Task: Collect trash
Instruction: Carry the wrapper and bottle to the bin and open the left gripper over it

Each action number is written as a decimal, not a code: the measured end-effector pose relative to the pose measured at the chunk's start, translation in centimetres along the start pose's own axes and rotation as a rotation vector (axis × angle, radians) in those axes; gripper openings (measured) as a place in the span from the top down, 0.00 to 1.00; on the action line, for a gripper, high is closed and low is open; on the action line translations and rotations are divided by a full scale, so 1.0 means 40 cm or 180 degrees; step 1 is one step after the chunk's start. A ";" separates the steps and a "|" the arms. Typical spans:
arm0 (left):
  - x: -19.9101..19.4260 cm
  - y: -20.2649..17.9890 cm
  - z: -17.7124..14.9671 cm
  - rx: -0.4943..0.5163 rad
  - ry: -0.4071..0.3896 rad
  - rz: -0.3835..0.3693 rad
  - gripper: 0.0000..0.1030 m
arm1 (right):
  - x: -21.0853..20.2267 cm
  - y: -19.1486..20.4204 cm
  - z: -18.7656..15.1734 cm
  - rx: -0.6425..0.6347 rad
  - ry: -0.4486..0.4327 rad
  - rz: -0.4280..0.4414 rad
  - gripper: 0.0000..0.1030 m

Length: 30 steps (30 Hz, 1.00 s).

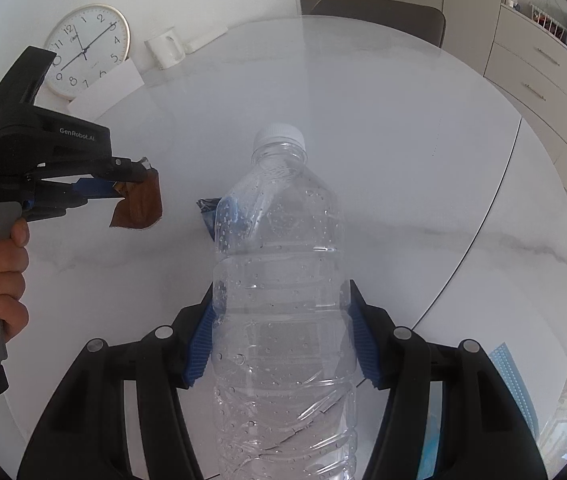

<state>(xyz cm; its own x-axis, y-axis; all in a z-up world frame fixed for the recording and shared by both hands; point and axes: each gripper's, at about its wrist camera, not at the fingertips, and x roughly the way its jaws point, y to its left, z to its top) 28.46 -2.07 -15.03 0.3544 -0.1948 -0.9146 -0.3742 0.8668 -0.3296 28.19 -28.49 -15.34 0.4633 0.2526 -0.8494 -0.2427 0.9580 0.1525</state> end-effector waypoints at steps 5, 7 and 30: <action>-0.101 -0.013 -0.067 0.0390 -0.0181 0.0045 0.75 | -0.103 0.007 -0.030 0.0004 -0.0137 0.0077 0.42; -0.133 -0.039 -0.103 0.0592 -0.0228 0.0068 0.75 | -0.152 0.005 -0.058 0.0026 -0.0187 0.0108 0.42; -0.254 -0.318 -0.911 0.2734 0.0554 -0.0461 0.75 | -0.579 -0.263 -0.659 0.0807 -0.0105 -0.0314 0.42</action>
<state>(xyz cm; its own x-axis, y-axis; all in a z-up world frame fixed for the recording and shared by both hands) -1.59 -27.84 -10.09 0.1869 -0.3355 -0.9233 0.4611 0.8599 -0.2191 -2.46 -47.99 -10.60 0.5027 0.1568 -0.8501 0.0241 0.9805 0.1951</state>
